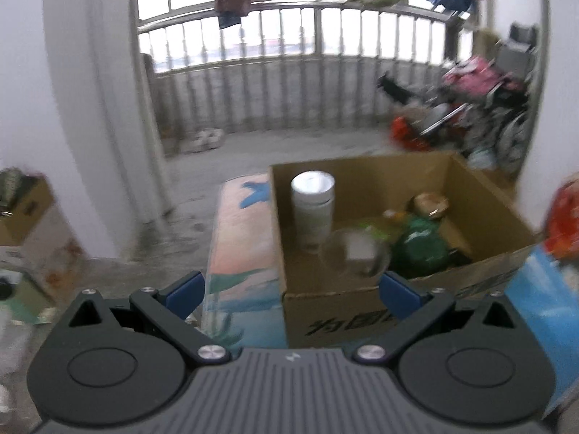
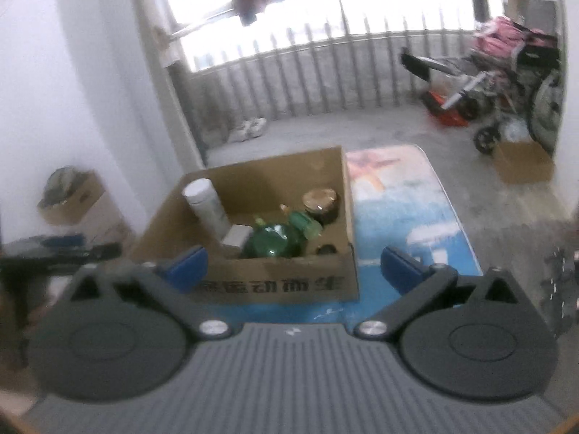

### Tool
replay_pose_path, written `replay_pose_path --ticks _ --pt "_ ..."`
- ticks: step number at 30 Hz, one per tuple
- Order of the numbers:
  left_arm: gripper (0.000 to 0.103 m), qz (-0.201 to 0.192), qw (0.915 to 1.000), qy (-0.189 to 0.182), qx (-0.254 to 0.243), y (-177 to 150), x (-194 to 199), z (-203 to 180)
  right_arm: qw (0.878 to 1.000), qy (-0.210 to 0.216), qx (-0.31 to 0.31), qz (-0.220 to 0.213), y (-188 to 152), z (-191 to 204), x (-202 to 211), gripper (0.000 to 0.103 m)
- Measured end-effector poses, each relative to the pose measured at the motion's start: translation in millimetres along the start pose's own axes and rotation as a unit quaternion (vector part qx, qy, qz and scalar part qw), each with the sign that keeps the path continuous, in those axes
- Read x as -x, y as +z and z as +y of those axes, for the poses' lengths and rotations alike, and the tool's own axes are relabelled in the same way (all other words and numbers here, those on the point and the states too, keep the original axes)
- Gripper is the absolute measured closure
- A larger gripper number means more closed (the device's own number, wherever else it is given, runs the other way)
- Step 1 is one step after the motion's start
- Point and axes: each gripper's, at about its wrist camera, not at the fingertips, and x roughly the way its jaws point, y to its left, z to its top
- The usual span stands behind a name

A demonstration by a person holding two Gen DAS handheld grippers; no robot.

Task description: Organize rigid objects

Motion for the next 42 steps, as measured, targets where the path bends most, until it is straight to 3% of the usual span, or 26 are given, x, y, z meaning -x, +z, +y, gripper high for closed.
replay_pose_path --ticks 3,6,12,20,34,42 --pt "0.0 0.015 0.9986 0.033 -0.038 -4 -10 -19 1.0 -0.024 -0.012 0.008 -18 12 -26 0.001" --pt "0.0 0.049 0.9985 0.023 -0.005 -5 -19 -22 1.0 -0.007 -0.001 0.016 -28 30 -65 0.001" --pt "0.0 0.074 0.9962 0.041 0.021 0 -25 -24 0.999 -0.037 0.004 0.031 -16 51 -92 0.001" --pt "0.0 0.138 0.988 0.001 0.07 14 -43 -23 0.996 -0.015 -0.029 0.088 5 60 -117 0.001" --pt "0.0 0.125 0.9911 0.01 0.045 24 -29 -39 0.993 -0.014 0.031 0.115 10 80 -123 0.001" --pt "0.0 0.129 0.9902 0.003 0.054 32 -35 -35 0.992 -0.023 0.027 0.125 20 75 -134 0.001"
